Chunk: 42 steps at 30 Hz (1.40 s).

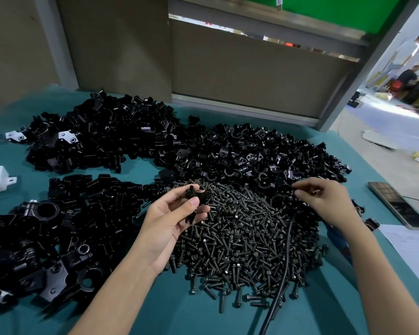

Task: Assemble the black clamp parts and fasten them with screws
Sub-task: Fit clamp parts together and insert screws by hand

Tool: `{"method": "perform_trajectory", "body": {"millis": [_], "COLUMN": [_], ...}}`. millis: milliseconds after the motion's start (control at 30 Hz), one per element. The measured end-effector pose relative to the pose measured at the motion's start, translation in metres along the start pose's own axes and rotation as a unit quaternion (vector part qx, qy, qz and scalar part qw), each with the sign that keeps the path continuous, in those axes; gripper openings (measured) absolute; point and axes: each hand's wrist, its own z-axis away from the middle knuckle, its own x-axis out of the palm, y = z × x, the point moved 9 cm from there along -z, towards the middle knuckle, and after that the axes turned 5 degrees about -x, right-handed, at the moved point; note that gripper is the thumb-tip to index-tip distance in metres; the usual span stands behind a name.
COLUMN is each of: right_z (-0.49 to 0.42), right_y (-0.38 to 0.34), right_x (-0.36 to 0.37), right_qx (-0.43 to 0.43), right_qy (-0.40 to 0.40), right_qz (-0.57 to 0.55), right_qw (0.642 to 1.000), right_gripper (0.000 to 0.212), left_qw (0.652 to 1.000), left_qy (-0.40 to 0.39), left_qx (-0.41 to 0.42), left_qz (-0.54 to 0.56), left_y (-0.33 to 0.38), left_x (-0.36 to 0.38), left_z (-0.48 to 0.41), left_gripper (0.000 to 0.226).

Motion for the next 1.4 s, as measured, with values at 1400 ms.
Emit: {"method": "perform_trajectory", "body": {"millis": [1400], "right_z": [0.009], "right_y": [-0.025], "right_x": [0.035], "right_qx": [-0.035], "right_qy": [-0.047], "right_qz": [0.033], "right_qw": [0.998], "right_gripper": [0.005], "left_qw": [1.000], "left_qy": [0.009], "left_qx": [-0.013], "left_qz": [0.008], "left_y": [-0.001], "left_x": [-0.001], "left_z": [0.000], "left_gripper": [0.029]}}
